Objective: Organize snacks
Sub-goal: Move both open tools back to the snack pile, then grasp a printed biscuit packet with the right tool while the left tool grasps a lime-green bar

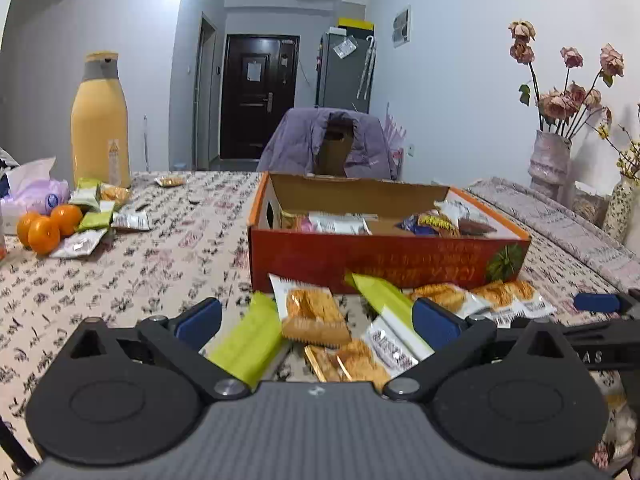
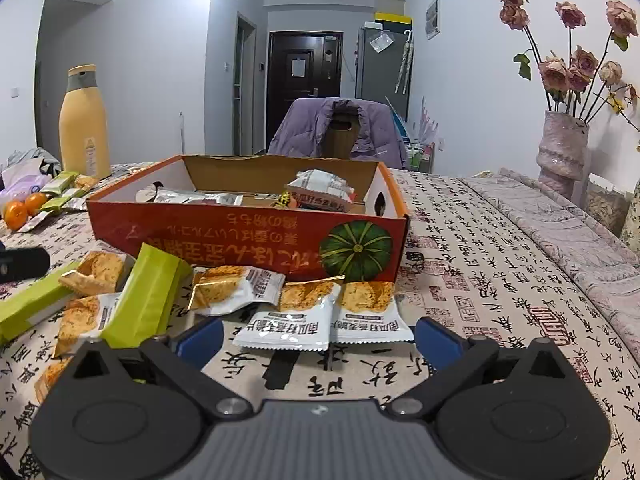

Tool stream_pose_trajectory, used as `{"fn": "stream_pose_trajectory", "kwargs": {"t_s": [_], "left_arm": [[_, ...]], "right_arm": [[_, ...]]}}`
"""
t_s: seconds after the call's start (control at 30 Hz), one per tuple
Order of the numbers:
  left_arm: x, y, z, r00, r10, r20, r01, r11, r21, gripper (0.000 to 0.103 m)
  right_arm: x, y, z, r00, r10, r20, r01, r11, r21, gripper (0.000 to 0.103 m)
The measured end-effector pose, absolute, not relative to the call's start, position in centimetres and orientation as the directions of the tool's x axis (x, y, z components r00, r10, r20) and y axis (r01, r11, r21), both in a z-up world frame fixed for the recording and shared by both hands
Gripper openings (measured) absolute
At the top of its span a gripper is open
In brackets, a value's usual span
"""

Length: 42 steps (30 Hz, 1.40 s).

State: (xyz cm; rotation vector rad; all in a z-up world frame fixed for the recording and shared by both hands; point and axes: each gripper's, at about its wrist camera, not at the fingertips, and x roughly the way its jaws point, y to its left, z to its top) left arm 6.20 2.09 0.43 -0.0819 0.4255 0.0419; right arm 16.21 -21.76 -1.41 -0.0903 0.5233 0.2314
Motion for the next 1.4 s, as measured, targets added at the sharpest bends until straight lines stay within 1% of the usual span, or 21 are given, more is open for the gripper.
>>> {"fn": "stream_pose_trajectory", "kwargs": {"t_s": [0.1, 0.17, 0.3, 0.33, 0.37, 0.53, 0.57, 0.73, 0.87, 1.03, 1.27, 1.4], "left_arm": [[6.1, 2.2, 0.0, 0.904, 0.015, -0.427, -0.053, 0.996, -0.076, 0.103], [6.1, 2.2, 0.1, 0.905, 0.015, -0.425, -0.053, 0.996, -0.077, 0.103], [6.1, 2.0, 0.4, 0.909, 0.011, -0.417, -0.046, 0.996, -0.075, 0.103], [6.1, 1.9, 0.4, 0.909, 0.010, -0.416, -0.045, 0.996, -0.074, 0.103], [6.1, 1.9, 0.4, 0.910, 0.008, -0.415, -0.043, 0.996, -0.074, 0.103], [6.0, 2.2, 0.5, 0.910, 0.014, -0.415, -0.050, 0.996, -0.077, 0.103], [6.0, 2.3, 0.5, 0.910, 0.015, -0.415, -0.052, 0.996, -0.077, 0.103], [6.1, 2.6, 0.4, 0.907, 0.016, -0.420, -0.059, 0.994, -0.088, 0.103], [6.0, 2.5, 0.3, 0.908, 0.012, -0.418, -0.055, 0.994, -0.091, 0.103], [6.0, 2.7, 0.3, 0.907, 0.017, -0.421, -0.061, 0.994, -0.090, 0.103], [6.6, 4.0, 0.2, 0.897, 0.033, -0.442, -0.087, 0.991, -0.104, 0.103], [7.5, 5.1, 0.0, 0.883, 0.051, -0.466, -0.097, 0.992, -0.076, 0.103]], "right_arm": [[16.5, -21.5, -1.4, 0.839, 0.195, -0.508, -0.247, 0.968, -0.037, 0.093], [16.9, -21.1, -1.3, 0.838, 0.191, -0.510, -0.253, 0.966, -0.053, 0.086], [18.3, -19.6, -1.2, 0.829, 0.170, -0.532, -0.269, 0.957, -0.113, 0.081], [18.7, -19.3, -1.3, 0.825, 0.163, -0.541, -0.271, 0.954, -0.125, 0.076], [19.1, -18.9, -1.3, 0.819, 0.157, -0.551, -0.273, 0.953, -0.135, 0.069], [21.1, -17.7, -2.0, 0.784, 0.141, -0.604, -0.290, 0.944, -0.155, 0.062], [21.3, -17.6, -2.1, 0.774, 0.147, -0.616, -0.297, 0.943, -0.148, 0.062], [21.3, -18.0, -2.6, 0.767, 0.180, -0.615, -0.310, 0.944, -0.110, 0.061], [20.8, -18.5, -2.6, 0.774, 0.198, -0.602, -0.321, 0.941, -0.104, 0.047], [19.1, -19.2, -2.1, 0.810, 0.197, -0.553, -0.297, 0.950, -0.097, 0.043], [16.7, -21.4, -0.8, 0.858, 0.187, -0.479, -0.246, 0.967, -0.062, 0.043], [15.5, -22.5, -0.3, 0.869, 0.193, -0.455, -0.237, 0.971, -0.040, 0.043]]}}
